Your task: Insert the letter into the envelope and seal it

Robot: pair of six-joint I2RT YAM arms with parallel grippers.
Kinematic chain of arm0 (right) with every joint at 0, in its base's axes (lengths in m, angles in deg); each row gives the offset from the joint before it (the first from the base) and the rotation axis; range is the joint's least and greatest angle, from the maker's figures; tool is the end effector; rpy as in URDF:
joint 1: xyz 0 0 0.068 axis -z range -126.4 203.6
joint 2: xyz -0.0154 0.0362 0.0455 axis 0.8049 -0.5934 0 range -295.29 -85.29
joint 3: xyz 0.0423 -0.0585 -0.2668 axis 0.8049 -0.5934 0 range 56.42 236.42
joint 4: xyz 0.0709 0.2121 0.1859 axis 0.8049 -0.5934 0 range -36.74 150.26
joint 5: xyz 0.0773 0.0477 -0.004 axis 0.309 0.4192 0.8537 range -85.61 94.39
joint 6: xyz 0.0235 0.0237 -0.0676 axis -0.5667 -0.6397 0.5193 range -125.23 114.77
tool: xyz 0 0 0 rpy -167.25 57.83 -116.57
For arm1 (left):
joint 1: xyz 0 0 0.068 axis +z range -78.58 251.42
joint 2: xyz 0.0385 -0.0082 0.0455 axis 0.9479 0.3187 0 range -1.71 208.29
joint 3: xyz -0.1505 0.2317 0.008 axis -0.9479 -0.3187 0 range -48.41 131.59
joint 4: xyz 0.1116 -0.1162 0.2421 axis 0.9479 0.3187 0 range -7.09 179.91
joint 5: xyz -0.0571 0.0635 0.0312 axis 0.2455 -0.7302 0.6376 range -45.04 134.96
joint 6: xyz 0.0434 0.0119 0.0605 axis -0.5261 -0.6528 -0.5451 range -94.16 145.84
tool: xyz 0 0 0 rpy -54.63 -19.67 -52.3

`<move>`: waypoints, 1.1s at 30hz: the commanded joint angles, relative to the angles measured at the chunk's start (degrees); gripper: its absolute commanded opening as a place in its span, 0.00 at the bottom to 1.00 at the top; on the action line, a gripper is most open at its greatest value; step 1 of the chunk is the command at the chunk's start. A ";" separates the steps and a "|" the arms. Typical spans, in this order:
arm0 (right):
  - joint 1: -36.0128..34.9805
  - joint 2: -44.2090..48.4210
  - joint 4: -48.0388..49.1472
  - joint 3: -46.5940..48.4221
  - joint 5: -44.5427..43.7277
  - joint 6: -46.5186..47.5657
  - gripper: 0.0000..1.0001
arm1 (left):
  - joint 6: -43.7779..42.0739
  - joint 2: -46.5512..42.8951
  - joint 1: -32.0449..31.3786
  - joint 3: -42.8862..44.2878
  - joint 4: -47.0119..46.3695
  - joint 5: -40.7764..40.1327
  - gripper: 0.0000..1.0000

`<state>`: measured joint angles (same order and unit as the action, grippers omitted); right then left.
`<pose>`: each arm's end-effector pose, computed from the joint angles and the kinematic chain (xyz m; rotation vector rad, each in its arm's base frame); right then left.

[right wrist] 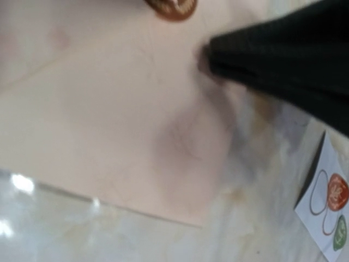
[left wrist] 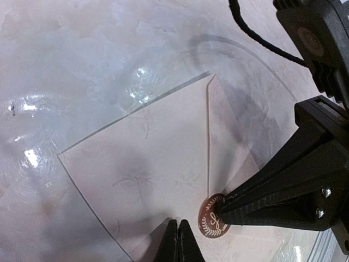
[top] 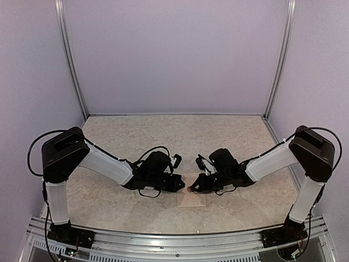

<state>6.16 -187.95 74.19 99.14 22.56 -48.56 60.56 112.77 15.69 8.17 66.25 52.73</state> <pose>0.2304 0.2803 0.0691 -0.2634 2.6146 1.0486 0.2359 -0.3615 0.0648 0.5268 2.4235 -0.9160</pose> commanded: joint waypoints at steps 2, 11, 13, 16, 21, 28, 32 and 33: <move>0.69 0.13 -9.07 -3.92 -2.54 -1.47 0.00 | 1.13 2.78 1.94 -3.80 4.98 -3.58 0.00; 0.78 2.27 -10.85 -4.40 -2.35 -1.78 0.00 | 0.99 2.30 1.60 -3.58 4.89 -3.78 0.00; 0.79 3.87 -11.24 -4.40 -2.23 -1.58 0.00 | 0.90 2.18 1.37 -3.42 4.89 -3.74 0.00; 0.79 6.00 -10.97 -3.74 -0.55 -0.87 0.01 | 0.57 1.77 0.86 -3.24 4.89 -3.69 0.00; 0.77 8.40 -9.17 -0.99 2.60 0.90 0.02 | 0.17 1.15 0.05 -2.89 4.79 -3.79 0.00; 0.83 3.54 -7.85 4.75 3.88 3.36 0.03 | 0.09 1.28 -0.41 -2.26 4.97 -3.84 0.00; 0.85 -0.96 -7.73 7.06 4.07 3.73 0.02 | 0.00 1.36 -0.39 -1.95 5.06 -3.91 0.00; 0.86 -1.75 -7.65 7.37 4.44 3.55 0.02 | 0.00 1.36 -0.43 -1.99 5.06 -4.00 0.00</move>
<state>6.51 -185.63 66.43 104.82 25.84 -46.20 61.56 112.63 15.36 6.94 63.89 51.42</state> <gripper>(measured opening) 0.022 0.002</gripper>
